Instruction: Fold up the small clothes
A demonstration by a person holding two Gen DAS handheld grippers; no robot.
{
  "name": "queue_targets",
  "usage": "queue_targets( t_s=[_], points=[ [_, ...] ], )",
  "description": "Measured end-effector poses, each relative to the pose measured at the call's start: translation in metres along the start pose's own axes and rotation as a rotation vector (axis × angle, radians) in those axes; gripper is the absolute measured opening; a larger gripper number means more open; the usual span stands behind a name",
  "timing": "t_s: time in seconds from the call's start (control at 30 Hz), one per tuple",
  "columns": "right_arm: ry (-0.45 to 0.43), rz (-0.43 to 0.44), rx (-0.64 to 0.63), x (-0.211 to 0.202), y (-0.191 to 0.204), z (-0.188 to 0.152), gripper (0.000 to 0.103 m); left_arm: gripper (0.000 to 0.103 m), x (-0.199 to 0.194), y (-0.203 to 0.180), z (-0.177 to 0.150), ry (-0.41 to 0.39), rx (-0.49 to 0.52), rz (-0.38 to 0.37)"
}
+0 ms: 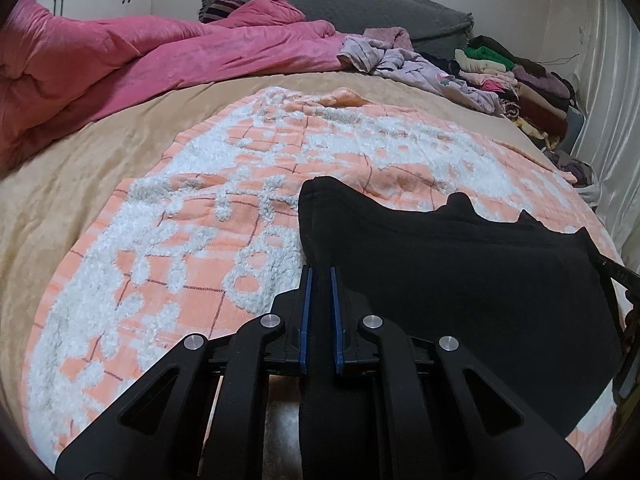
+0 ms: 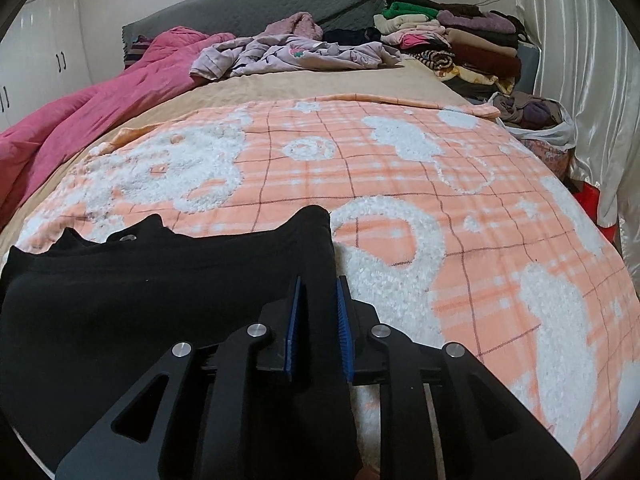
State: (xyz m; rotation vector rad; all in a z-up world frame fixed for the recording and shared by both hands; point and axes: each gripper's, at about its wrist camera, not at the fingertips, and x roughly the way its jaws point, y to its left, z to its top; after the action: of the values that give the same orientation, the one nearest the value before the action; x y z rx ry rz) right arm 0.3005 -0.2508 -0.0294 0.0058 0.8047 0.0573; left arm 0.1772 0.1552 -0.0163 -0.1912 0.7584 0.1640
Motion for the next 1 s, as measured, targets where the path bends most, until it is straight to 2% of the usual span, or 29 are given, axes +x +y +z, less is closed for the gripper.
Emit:
queue_targets(
  t_s=[0.27,0.33,0.4,0.63,0.77,1.0],
  points=[
    [0.002,0.032,0.005,-0.012,0.001,-0.005,0.038,0.006,-0.003,-0.001,-0.002,0.003,-0.001,-0.004],
    [0.003,0.041,0.006,-0.018,0.001,-0.008,0.045,0.012,-0.005,-0.001,-0.003,0.007,-0.004,-0.010],
    [-0.001,0.048,0.006,-0.025,0.000,-0.013,0.051,0.024,-0.009,0.000,-0.005,0.010,-0.018,-0.022],
    [0.004,0.081,0.016,-0.049,-0.010,-0.033,0.055,0.027,-0.027,0.008,-0.012,0.001,-0.054,-0.056],
    [0.001,0.103,0.039,-0.061,-0.018,-0.043,0.057,0.036,-0.036,0.016,-0.017,-0.001,-0.082,-0.068],
    [0.001,0.133,0.060,-0.075,-0.025,-0.059,0.057,0.039,-0.045,0.027,-0.029,0.014,-0.119,-0.101]
  ],
)
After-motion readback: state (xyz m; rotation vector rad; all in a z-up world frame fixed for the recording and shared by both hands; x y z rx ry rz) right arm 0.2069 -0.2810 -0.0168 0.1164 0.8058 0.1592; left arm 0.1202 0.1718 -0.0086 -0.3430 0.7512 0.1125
